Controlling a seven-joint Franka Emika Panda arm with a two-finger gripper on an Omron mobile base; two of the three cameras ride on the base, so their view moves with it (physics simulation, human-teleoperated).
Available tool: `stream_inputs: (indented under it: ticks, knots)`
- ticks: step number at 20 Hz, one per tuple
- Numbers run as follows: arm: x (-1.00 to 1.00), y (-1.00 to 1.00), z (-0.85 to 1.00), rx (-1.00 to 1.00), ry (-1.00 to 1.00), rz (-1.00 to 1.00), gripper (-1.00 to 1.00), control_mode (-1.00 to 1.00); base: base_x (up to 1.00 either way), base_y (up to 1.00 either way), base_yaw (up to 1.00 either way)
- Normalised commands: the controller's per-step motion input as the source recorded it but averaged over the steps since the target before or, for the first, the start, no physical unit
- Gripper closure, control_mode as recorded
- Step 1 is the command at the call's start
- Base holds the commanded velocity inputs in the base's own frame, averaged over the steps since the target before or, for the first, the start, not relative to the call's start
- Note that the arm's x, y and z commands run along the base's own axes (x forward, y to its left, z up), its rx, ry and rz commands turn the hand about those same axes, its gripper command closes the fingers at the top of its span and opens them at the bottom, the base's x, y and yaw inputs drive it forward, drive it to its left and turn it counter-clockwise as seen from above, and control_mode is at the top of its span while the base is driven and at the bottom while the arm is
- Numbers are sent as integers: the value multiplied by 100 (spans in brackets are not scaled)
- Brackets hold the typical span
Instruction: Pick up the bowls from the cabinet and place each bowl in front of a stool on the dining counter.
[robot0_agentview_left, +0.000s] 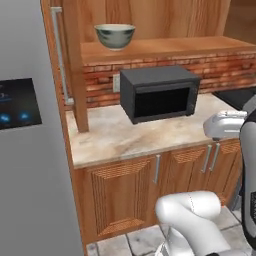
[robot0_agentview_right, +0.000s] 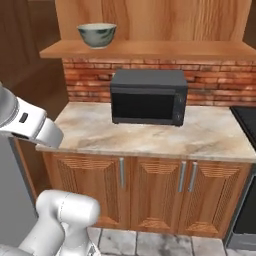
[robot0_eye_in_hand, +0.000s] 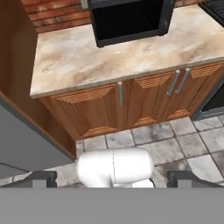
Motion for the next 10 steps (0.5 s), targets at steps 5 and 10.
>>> stream_inputs:
  ticks: [5, 10]
  knots:
    - [0, 0, 0, 0, 0, 0, -100, 100, 42, -77, 33]
    - [0, 0, 0, 0, 0, 0, -100, 100, 59, -54, 31]
